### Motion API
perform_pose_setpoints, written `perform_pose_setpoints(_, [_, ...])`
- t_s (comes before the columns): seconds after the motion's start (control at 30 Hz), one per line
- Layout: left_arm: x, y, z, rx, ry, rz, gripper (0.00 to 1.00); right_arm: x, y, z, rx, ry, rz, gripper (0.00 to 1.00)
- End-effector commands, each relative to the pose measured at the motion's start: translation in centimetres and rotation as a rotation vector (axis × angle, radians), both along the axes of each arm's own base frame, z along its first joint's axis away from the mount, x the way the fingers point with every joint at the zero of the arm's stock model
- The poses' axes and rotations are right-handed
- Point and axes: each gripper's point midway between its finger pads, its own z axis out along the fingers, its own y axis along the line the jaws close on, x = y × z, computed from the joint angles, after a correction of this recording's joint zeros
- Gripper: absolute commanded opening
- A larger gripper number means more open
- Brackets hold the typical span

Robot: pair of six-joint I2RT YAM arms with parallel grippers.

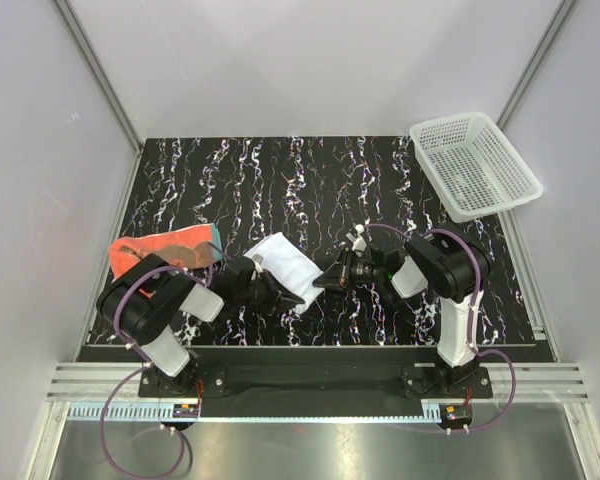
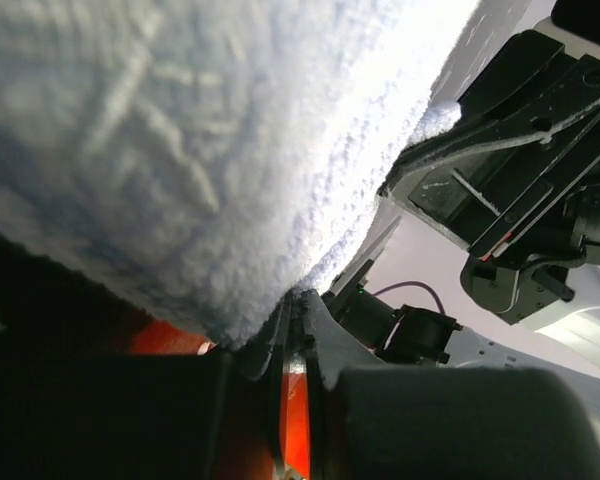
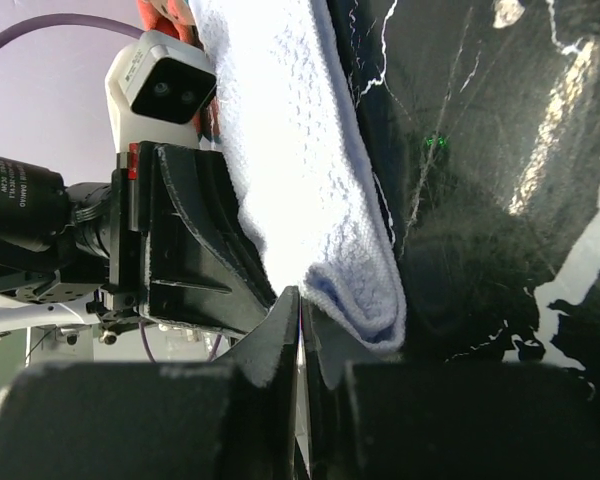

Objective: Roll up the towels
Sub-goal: Roll the towel

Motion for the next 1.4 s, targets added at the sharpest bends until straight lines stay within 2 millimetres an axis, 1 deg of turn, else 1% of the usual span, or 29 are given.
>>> perform_pose_setpoints(0.0, [-2.0, 2.1, -2.2, 0.134, 0.025, -0.037, 0.11, 0.1, -0.1, -0.7, -0.018, -0.019, -0.015, 0.09])
perform_pose_setpoints(0.03, [-2.0, 2.4, -2.4, 0.157, 0.021, -0.037, 0.15, 0.0, -0.1, -0.7, -0.019, -0.021, -0.015, 0.08])
perform_pose_setpoints(0.07, [-1.8, 2.6, -1.8, 0.170, -0.002, -0.036, 0.17, 0.0, -0.1, -0.7, -0.019, -0.021, -0.015, 0.08])
perform_pose_setpoints(0.13, [-1.9, 3.5, -2.2, 0.250, -0.003, -0.042, 0.22, 0.0, -0.1, -0.7, -0.020, -0.021, -0.014, 0.08])
perform_pose_setpoints(0.17, [-1.5, 3.6, -1.4, 0.257, -0.033, -0.038, 0.24, -0.1, -0.1, -0.8, -0.020, -0.019, -0.013, 0.08])
perform_pose_setpoints(0.2, [-1.9, 4.4, -1.8, 0.309, -0.023, -0.042, 0.25, -0.1, -0.1, -0.8, -0.020, -0.020, -0.013, 0.08])
perform_pose_setpoints(0.27, [-0.9, 4.5, -0.4, 0.331, -0.075, -0.026, 0.28, -0.1, -0.1, -0.7, -0.017, -0.024, -0.011, 0.07])
perform_pose_setpoints(0.3, [-1.3, 5.2, -0.6, 0.369, -0.066, -0.038, 0.29, -0.1, -0.1, -0.8, -0.016, -0.023, -0.012, 0.07])
perform_pose_setpoints(0.37, [-0.4, 5.3, 1.1, 0.391, -0.118, -0.027, 0.30, -0.2, -0.2, -0.9, -0.019, -0.021, -0.015, 0.07])
perform_pose_setpoints(0.4, [-0.3, 6.8, 0.7, 0.487, -0.130, -0.026, 0.30, -0.1, -0.2, -0.9, -0.021, -0.022, -0.015, 0.07])
perform_pose_setpoints(0.43, [-0.2, 7.0, 1.9, 0.529, -0.182, -0.034, 0.31, -0.2, -0.2, -0.9, -0.021, -0.022, -0.014, 0.06])
perform_pose_setpoints(0.47, [1.2, 6.7, 4.4, 0.568, -0.255, -0.021, 0.31, -0.2, -0.2, -0.9, -0.021, -0.022, -0.014, 0.06])
perform_pose_setpoints(0.5, [1.3, 9.2, 4.2, 0.736, -0.283, -0.013, 0.32, -0.2, -0.2, -0.9, -0.021, -0.023, -0.013, 0.06])
perform_pose_setpoints(0.53, [1.0, 9.0, 5.2, 0.782, -0.338, -0.042, 0.32, -0.1, -0.2, -0.8, -0.020, -0.025, -0.015, 0.06])
perform_pose_setpoints(0.57, [2.3, 9.0, 7.6, 0.821, -0.418, -0.014, 0.33, -0.2, -0.3, -1.0, -0.025, -0.023, -0.017, 0.06])
perform_pose_setpoints(0.6, [2.0, 9.3, 8.0, 0.864, -0.448, -0.053, 0.33, -0.2, -0.3, -0.9, -0.024, -0.026, -0.018, 0.06])
perform_pose_setpoints(0.63, [1.6, 8.5, 8.5, 0.878, -0.486, -0.094, 0.33, -0.2, -0.3, -0.9, -0.024, -0.027, -0.018, 0.06])
perform_pose_setpoints(0.67, [1.7, 8.6, 8.8, 0.918, -0.504, -0.104, 0.33, -0.2, -0.3, -1.0, -0.025, -0.026, -0.019, 0.06])
perform_pose_setpoints(0.7, [1.3, 7.3, 9.7, 0.911, -0.557, -0.150, 0.33, -0.1, -0.3, -1.0, -0.025, -0.028, -0.019, 0.06])
perform_pose_setpoints(0.77, [1.1, 6.0, 9.7, 0.935, -0.603, -0.201, 0.33, -0.2, -0.3, -1.1, -0.026, -0.024, -0.020, 0.05])
perform_pose_setpoints(0.8, [1.1, 4.7, 10.3, 0.919, -0.645, -0.228, 0.33, -0.1, -0.3, -1.1, -0.026, -0.024, -0.020, 0.06])
perform_pose_setpoints(0.83, [0.1, 3.2, 9.7, 0.914, -0.672, -0.292, 0.33, -0.1, -0.3, -1.1, -0.025, -0.025, -0.020, 0.06])
perform_pose_setpoints(0.87, [0.0, 1.8, 10.0, 0.886, -0.702, -0.307, 0.32, -0.2, -0.3, -1.1, -0.026, -0.024, -0.020, 0.05])
perform_pose_setpoints(0.93, [-1.1, -0.5, 9.4, 0.866, -0.738, -0.388, 0.32, -0.2, -0.3, -1.2, -0.028, -0.020, -0.019, 0.05])
perform_pose_setpoints(1.0, [-1.7, -2.5, 9.0, 0.826, -0.774, -0.438, 0.32, -0.2, -0.3, -1.3, -0.029, -0.018, -0.018, 0.05])
perform_pose_setpoints(1.03, [-1.8, -3.1, 8.2, 0.826, -0.767, -0.461, 0.32, -0.2, -0.3, -1.3, -0.029, -0.017, -0.018, 0.05])
perform_pose_setpoints(1.07, [-1.8, -3.8, 8.0, 0.808, -0.769, -0.470, 0.32, -0.1, -0.3, -1.4, -0.030, -0.016, -0.019, 0.05])
perform_pose_setpoints(1.17, [-1.6, -4.3, 6.5, 0.829, -0.748, -0.482, 0.30, -0.2, -0.3, -1.4, -0.031, -0.016, -0.019, 0.05])
perform_pose_setpoints(1.37, [-0.9, -3.4, 4.3, 0.886, -0.720, -0.462, 0.29, -0.2, -0.3, -1.5, -0.031, -0.011, -0.017, 0.04])
